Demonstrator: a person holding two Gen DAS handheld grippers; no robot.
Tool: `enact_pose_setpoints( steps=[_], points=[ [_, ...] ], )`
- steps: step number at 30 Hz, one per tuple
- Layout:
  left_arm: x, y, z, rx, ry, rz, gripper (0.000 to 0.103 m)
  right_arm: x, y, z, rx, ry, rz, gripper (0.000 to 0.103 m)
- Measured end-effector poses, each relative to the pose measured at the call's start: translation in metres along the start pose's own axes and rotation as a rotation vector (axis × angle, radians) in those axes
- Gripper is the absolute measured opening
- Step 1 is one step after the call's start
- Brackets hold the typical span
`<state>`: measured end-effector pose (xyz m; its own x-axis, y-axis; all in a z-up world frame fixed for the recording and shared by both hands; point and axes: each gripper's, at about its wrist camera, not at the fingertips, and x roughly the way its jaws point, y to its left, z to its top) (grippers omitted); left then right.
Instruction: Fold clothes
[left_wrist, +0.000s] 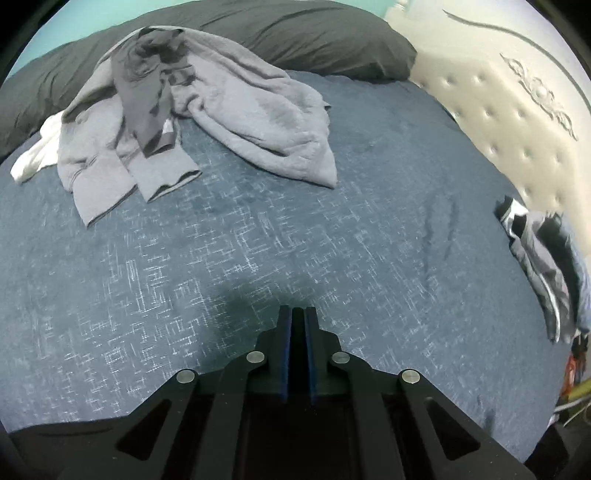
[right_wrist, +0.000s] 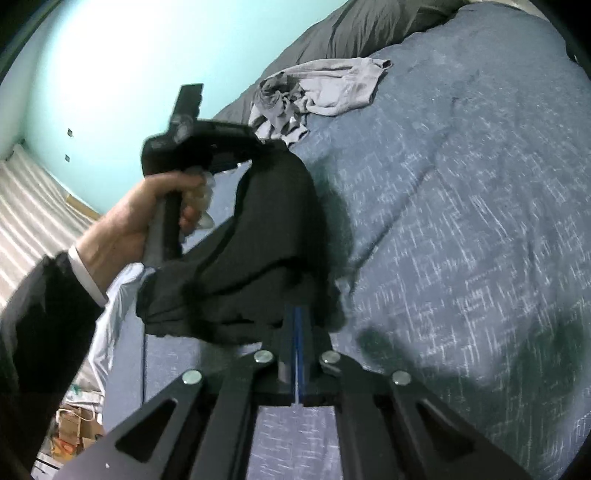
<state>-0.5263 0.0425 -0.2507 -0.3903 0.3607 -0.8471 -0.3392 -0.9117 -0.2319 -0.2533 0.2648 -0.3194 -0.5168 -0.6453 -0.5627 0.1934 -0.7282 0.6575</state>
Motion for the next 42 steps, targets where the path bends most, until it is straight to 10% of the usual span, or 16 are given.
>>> enact_pose_setpoints(
  steps=[6, 10, 19, 23, 42],
  points=[
    [-0.005, 0.000, -0.001, -0.014, -0.002, -0.008, 0.007, 0.004, -0.004, 0.010, -0.022, 0.008, -0.024, 0.004],
    [-0.008, 0.001, -0.002, -0.005, -0.002, -0.005, 0.007, 0.017, 0.001, 0.014, -0.056, 0.022, -0.066, 0.033],
    [-0.008, 0.003, -0.003, -0.007, -0.007, -0.014, 0.007, 0.049, 0.004, 0.029, -0.122, 0.016, -0.157, 0.033],
    [-0.007, 0.006, -0.004, -0.020, -0.010, 0.004, 0.007, 0.053, 0.008, 0.030, -0.172, -0.004, -0.160, 0.004],
    [0.003, 0.010, 0.002, -0.111, -0.021, 0.005, 0.000, 0.035, 0.011, 0.000, -0.148, -0.013, -0.174, 0.002]
  ],
)
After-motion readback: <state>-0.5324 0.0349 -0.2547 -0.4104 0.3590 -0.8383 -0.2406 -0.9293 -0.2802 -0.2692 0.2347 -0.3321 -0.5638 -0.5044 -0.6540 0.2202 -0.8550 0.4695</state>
